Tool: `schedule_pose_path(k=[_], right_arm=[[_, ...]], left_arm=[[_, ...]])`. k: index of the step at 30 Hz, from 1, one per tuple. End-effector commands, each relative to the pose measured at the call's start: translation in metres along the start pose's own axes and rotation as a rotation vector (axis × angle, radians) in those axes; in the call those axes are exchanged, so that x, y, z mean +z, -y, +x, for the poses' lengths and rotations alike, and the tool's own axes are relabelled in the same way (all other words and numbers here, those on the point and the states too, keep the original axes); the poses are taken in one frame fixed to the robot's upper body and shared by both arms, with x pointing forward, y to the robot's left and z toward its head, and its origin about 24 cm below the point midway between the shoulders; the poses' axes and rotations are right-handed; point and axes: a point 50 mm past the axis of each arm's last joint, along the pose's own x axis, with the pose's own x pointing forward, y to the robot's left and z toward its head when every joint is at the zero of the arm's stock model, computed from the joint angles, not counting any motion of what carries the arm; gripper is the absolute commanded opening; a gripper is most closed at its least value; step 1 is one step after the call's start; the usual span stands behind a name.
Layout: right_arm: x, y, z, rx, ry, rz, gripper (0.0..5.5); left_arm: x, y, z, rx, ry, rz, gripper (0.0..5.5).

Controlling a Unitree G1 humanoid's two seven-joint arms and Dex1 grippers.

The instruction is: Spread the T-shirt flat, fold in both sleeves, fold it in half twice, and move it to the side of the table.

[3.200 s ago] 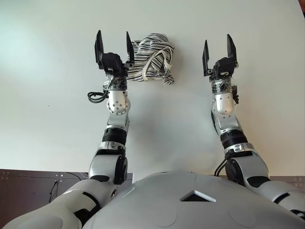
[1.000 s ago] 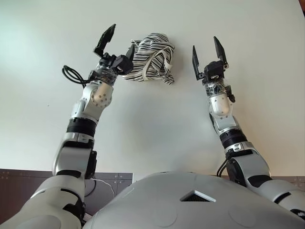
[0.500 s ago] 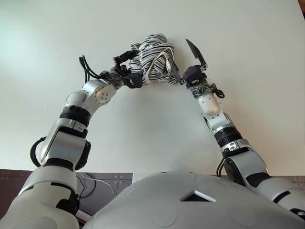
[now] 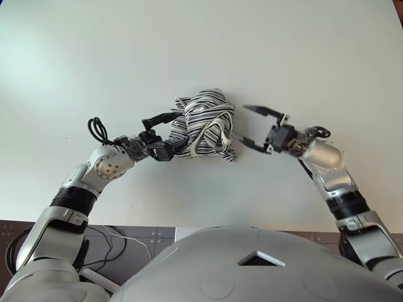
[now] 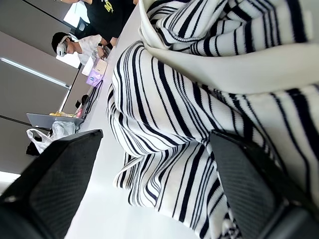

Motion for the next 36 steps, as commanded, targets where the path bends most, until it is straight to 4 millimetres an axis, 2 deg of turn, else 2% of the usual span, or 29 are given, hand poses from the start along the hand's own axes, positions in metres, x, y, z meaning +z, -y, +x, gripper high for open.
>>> schedule_pose_path(k=[1, 4, 7, 10, 13, 17, 20, 24, 27, 30, 33, 36], right_arm=[[-0.022, -0.012, -0.012, -0.029, -0.201, 0.061, 3.17], [-0.043, -0.029, -0.018, -0.038, -0.344, 0.127, 3.17], [-0.047, -0.042, -0.014, -0.052, -0.368, 0.191, 3.17], [-0.059, -0.024, -0.001, -0.223, -0.411, 0.231, 3.17], [-0.061, -0.022, -0.002, -0.248, -0.437, 0.251, 3.17], [-0.048, -0.020, 0.004, -0.250, -0.352, 0.309, 2.54], [-0.048, -0.012, 0.001, -0.300, -0.354, 0.302, 1.94], [-0.050, 0.009, -0.013, -0.424, -0.384, 0.248, 1.18], [-0.056, 0.021, -0.005, -0.509, -0.383, 0.266, 0.61], [-0.067, 0.043, 0.002, -0.608, -0.385, 0.273, 0.13], [-0.065, 0.077, -0.015, -0.761, -0.383, 0.216, 0.13], [-0.049, 0.100, -0.028, -0.888, -0.290, 0.134, 0.13]], left_arm=[[0.004, 0.029, 0.014, -0.084, -0.024, -0.087, 3.97], [0.007, 0.031, 0.020, -0.043, -0.032, -0.124, 3.97], [0.012, 0.035, 0.023, -0.026, -0.025, -0.169, 3.97], [0.019, 0.048, 0.023, -0.046, -0.007, -0.216, 3.97], [0.020, 0.054, 0.021, -0.039, -0.027, -0.245, 3.97], [0.021, 0.055, 0.021, -0.038, -0.029, -0.254, 4.02], [0.016, 0.049, 0.016, -0.026, -0.058, -0.236, 4.02], [0.010, 0.038, 0.005, -0.012, -0.069, -0.178, 4.02], [0.018, 0.039, 0.000, -0.032, 0.014, -0.178, 4.02], [0.027, 0.044, -0.009, -0.064, 0.094, -0.208, 4.02], [0.020, 0.043, -0.016, -0.099, 0.081, -0.207, 4.02], [0.015, 0.038, -0.018, -0.123, 0.078, -0.190, 4.02]])
